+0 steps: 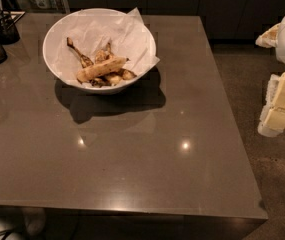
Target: Pick banana from white bowl
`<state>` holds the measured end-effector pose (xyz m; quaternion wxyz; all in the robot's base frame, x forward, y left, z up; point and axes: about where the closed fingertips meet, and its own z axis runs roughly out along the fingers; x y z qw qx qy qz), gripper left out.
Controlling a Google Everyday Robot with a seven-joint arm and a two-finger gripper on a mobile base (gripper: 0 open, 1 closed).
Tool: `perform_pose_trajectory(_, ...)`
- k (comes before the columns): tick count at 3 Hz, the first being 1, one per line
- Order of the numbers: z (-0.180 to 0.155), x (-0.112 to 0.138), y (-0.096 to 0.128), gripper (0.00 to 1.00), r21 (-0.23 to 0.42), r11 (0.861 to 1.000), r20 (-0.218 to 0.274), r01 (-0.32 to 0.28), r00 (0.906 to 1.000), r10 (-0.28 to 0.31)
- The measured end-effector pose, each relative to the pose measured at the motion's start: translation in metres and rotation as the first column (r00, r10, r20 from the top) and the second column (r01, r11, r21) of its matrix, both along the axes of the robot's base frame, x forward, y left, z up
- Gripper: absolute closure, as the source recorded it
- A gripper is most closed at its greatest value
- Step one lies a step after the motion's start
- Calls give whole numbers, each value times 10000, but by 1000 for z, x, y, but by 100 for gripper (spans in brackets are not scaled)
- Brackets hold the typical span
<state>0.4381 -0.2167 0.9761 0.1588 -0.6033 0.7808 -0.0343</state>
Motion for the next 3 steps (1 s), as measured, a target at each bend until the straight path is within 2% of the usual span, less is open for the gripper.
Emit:
perform_pose_trajectory(2, 4, 7, 4, 0, -22, 9998, 14, -206, 9998, 206)
perform_pose_trajectory(3, 4, 23, 17, 0, -95, 9964, -226, -847, 9962, 845)
